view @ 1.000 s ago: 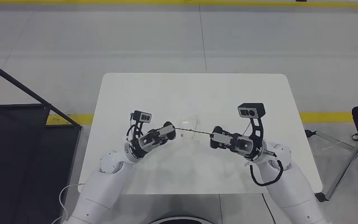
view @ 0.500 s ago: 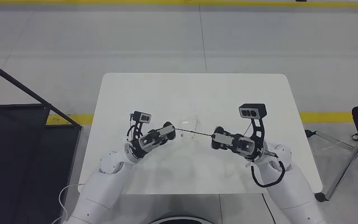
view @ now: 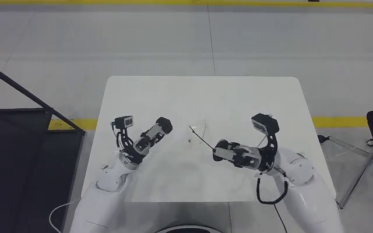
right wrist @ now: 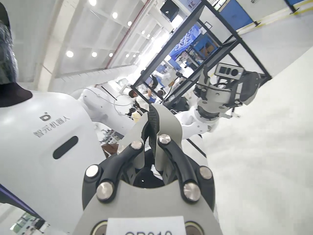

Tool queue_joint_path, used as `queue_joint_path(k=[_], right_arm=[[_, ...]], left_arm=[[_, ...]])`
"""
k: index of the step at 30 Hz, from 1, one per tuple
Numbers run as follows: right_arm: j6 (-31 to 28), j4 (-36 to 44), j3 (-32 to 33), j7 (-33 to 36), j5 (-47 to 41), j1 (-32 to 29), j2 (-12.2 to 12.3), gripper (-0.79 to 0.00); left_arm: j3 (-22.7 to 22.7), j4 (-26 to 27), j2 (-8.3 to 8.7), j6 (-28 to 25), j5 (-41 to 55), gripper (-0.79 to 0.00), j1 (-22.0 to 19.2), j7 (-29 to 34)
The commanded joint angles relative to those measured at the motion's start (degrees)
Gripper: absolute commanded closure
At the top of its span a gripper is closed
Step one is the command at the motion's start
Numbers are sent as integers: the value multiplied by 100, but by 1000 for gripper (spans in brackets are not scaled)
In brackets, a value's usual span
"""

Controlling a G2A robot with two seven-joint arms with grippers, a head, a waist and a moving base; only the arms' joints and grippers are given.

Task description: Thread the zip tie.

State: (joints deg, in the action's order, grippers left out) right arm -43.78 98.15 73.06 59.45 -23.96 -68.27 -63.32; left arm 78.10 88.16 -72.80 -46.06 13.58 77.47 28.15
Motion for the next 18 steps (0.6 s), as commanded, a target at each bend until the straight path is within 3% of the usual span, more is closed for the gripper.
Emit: queue_joint_path(k=[1, 7, 18], right_arm=[[13, 243, 156, -323, 618, -165, 11, 0], [666, 1123, 404, -1710, 3088, -779, -13, 0], [753, 1203, 370, -1824, 3236, -842, -20, 0]], left_arm=[[81, 156, -14, 42, -520, -785, 141, -545], [216, 471, -34, 141, -1222, -785, 435, -1268], [211, 491, -32, 122, -1187, -785, 460, -1251]])
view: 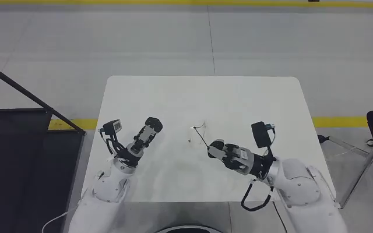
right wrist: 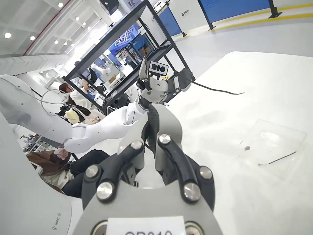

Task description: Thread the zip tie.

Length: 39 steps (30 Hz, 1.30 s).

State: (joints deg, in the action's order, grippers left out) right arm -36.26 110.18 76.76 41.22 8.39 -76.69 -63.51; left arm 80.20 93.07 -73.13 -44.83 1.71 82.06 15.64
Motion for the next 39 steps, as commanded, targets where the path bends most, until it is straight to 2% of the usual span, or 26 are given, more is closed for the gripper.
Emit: queue_joint_path(k=[1, 5, 11, 18, 22, 27, 33, 39], right_arm=[[1, 0, 0, -1, 0, 0, 0, 0], [781, 696, 74, -463, 1751, -172, 0, 0], [2089, 1644, -344, -420, 4246, -500, -7, 0], [3124, 1920, -1370, 257, 6839, -346, -71, 0], [3340, 1778, -2088, 865, 8027, 41, -165, 0], [3348, 1322, -2895, 1832, 8717, 801, -379, 0], [3326, 633, -3508, 2878, 8574, 1738, -709, 0], [3324, 27, -3840, 3518, 8363, 2243, -969, 0]], left_arm=[[0, 0, 0, 0, 0, -785, 0, 0], [0, 0, 0, 0, 0, -785, 0, 0], [0, 0, 0, 0, 0, -785, 0, 0], [0, 0, 0, 0, 0, -785, 0, 0], [0, 0, 0, 0, 0, -785, 0, 0], [0, 0, 0, 0, 0, -785, 0, 0], [0, 0, 0, 0, 0, -785, 0, 0], [0, 0, 0, 0, 0, -785, 0, 0]])
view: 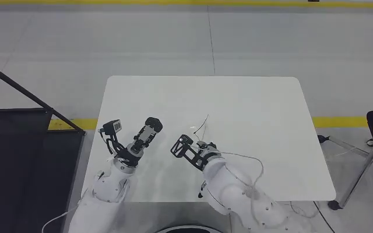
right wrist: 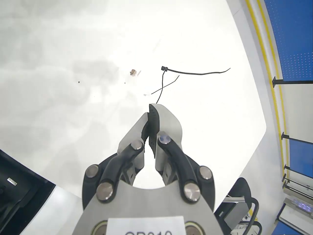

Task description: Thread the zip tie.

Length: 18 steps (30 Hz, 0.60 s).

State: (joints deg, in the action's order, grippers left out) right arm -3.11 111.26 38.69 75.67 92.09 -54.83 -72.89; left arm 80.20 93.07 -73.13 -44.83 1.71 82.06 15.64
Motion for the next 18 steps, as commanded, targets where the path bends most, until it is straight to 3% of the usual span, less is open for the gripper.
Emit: queue_joint_path(k=[1, 15, 18], right_arm=[[44, -146, -59, 111, -20, 104, -66, 0], [139, -962, -41, 156, -212, 369, -368, 0], [128, -1026, -33, 154, -221, 376, -415, -71]], left_arm=[[0, 0, 0, 0, 0, -785, 0, 0], [0, 0, 0, 0, 0, -785, 0, 0], [0, 0, 0, 0, 0, -785, 0, 0]])
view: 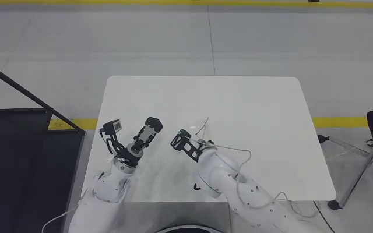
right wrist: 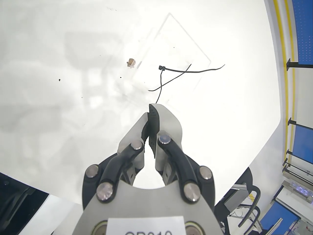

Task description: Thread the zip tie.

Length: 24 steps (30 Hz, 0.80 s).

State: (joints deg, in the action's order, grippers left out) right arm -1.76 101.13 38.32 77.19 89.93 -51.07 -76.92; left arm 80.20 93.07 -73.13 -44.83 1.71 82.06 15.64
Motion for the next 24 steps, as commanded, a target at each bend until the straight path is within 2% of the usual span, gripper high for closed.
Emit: queue_joint_path(k=[1, 12, 18, 21, 22, 23, 24], right_arm=[[-23, -29, 8, 4, 4, -1, -25, -102], [-129, -29, 133, 42, 120, -108, -128, -142], [-182, 70, 263, 50, 222, -224, -153, -228], [-149, 277, 381, -11, 316, -345, -147, -345], [-125, 387, 440, -48, 348, -408, -139, -453], [-108, 517, 502, -96, 387, -486, -128, -597], [-92, 667, 567, -156, 442, -577, -113, -683]], left_arm=[[0, 0, 0, 0, 0, -785, 0, 0], [0, 0, 0, 0, 0, -785, 0, 0], [0, 0, 0, 0, 0, -785, 0, 0], [0, 0, 0, 0, 0, -785, 0, 0], [0, 0, 0, 0, 0, -785, 0, 0], [0, 0, 0, 0, 0, -785, 0, 0], [0, 0, 0, 0, 0, -785, 0, 0]])
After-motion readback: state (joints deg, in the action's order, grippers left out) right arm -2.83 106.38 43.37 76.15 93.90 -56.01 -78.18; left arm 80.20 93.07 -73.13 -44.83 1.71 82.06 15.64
